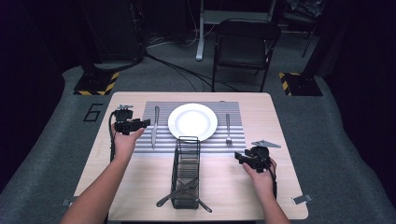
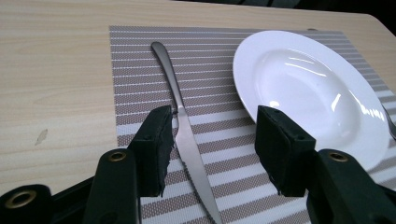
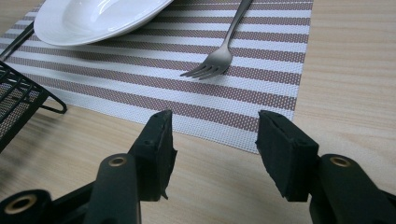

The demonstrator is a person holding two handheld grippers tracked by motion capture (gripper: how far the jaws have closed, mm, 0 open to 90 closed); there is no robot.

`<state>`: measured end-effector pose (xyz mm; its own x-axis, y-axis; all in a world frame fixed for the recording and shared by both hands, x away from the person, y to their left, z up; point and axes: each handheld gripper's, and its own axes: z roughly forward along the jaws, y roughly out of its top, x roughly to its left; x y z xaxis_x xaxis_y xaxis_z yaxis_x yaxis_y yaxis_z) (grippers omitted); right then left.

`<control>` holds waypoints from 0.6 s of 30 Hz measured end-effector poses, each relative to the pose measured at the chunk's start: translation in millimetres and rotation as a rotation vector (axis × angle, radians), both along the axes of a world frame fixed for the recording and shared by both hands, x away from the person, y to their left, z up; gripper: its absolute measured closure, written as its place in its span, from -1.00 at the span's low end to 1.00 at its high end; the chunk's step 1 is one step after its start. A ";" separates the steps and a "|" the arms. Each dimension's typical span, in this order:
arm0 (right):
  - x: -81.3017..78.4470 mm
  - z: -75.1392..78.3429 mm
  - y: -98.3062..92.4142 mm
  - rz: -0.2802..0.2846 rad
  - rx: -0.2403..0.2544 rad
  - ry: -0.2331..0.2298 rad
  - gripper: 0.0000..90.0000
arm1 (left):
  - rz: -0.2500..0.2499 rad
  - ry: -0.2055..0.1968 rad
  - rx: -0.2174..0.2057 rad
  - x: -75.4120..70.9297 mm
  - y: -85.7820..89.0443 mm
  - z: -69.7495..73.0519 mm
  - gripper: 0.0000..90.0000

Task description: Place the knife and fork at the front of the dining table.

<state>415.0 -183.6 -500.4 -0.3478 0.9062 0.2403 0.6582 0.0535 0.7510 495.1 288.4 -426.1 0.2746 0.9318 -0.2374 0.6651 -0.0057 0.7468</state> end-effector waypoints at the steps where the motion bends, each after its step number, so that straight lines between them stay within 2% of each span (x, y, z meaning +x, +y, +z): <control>1: 0.3 -0.3 0.4 0.001 -0.003 0.003 0.01 | -0.012 -0.002 0.001 -2.6 0.6 1.5 0.03; 11: 1.4 -0.9 0.0 0.004 -0.005 0.005 0.01 | -0.058 -0.009 -0.014 -33.2 9.2 7.4 -0.01; 18: 0.8 -0.2 2.9 0.009 -0.007 0.004 0.01 | -0.095 -0.027 0.058 -55.1 16.0 4.5 -0.02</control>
